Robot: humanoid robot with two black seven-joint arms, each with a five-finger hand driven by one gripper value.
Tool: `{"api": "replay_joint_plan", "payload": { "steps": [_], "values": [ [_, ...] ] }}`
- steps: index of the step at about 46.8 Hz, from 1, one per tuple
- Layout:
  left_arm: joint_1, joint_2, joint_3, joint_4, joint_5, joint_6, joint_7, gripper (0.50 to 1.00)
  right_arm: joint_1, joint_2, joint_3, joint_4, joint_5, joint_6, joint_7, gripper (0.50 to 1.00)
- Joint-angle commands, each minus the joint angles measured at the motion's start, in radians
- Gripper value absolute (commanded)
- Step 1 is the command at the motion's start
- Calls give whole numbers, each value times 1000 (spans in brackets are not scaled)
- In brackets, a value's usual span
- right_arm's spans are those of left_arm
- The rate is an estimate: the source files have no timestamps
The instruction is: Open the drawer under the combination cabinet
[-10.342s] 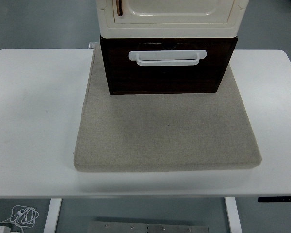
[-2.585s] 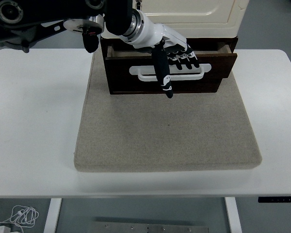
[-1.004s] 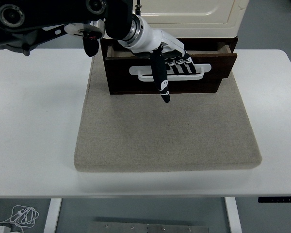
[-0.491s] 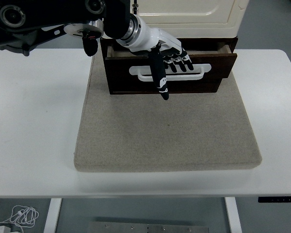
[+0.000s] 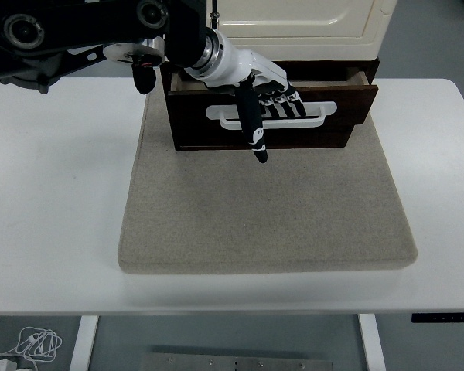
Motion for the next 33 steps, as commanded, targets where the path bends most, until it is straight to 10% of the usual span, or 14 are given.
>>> {"api": "replay_joint_plan", "payload": {
  "steps": [1,33],
  "values": [
    [0,-1,0,2,0,0,0,1000,0,0,0,0,0,0,0,926],
    [2,-8,14,-1,-1,-11,0,1000,0,0,0,0,0,0,0,926]
  ]
}}
